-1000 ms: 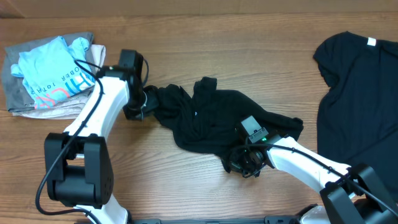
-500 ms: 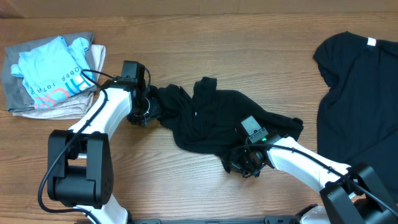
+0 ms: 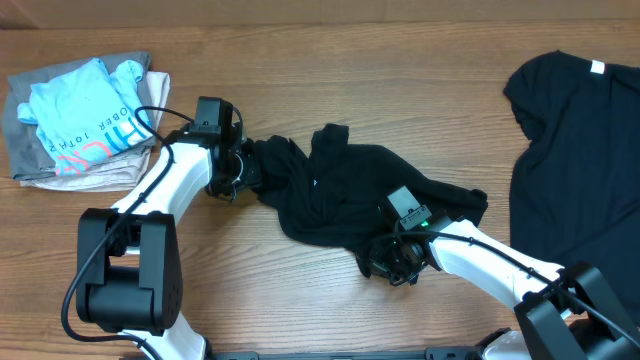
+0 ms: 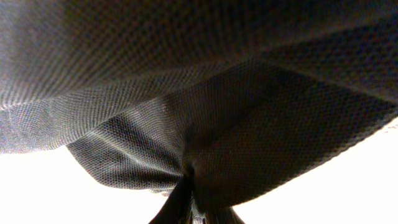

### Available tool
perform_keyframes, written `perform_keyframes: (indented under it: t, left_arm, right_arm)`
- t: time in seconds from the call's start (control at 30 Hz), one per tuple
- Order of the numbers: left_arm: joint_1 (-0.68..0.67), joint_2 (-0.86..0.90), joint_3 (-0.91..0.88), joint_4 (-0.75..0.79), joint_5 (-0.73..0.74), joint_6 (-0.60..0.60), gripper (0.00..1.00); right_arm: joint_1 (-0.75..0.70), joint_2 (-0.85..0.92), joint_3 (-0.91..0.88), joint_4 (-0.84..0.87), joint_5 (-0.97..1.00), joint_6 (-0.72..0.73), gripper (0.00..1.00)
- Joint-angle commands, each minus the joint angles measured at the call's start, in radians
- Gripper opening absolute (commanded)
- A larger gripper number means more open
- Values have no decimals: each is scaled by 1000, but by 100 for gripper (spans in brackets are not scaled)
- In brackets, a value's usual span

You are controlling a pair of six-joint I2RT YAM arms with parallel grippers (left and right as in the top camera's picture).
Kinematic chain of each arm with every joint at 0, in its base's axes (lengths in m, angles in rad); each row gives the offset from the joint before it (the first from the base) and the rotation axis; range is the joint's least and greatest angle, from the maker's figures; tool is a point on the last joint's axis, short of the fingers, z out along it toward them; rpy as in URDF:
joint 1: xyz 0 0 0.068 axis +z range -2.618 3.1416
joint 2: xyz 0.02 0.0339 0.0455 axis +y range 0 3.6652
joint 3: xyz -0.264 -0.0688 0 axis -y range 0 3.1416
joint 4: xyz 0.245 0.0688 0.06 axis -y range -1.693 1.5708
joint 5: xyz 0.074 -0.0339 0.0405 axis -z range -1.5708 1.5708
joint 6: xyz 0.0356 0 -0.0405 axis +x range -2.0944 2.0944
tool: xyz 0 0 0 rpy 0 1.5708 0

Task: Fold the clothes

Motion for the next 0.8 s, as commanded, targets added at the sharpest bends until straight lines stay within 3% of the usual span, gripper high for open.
perform_keyframes:
  t: [0.0, 0.53, 0.6, 0.77]
  left_arm:
    - [-16, 2, -34, 23, 22, 26, 42]
    - [-27, 2, -50, 66, 48, 48, 24]
    - [-27, 2, -50, 66, 48, 48, 20]
    - [-26, -1, -39, 48, 48, 49, 7]
  right_arm:
    - [-4, 21, -14, -1, 25, -10, 8]
    - [-4, 21, -14, -2, 25, -9, 9]
    - [-4, 21, -14, -2, 25, -10, 4]
    - [-4, 13, -11, -3, 29, -10, 4]
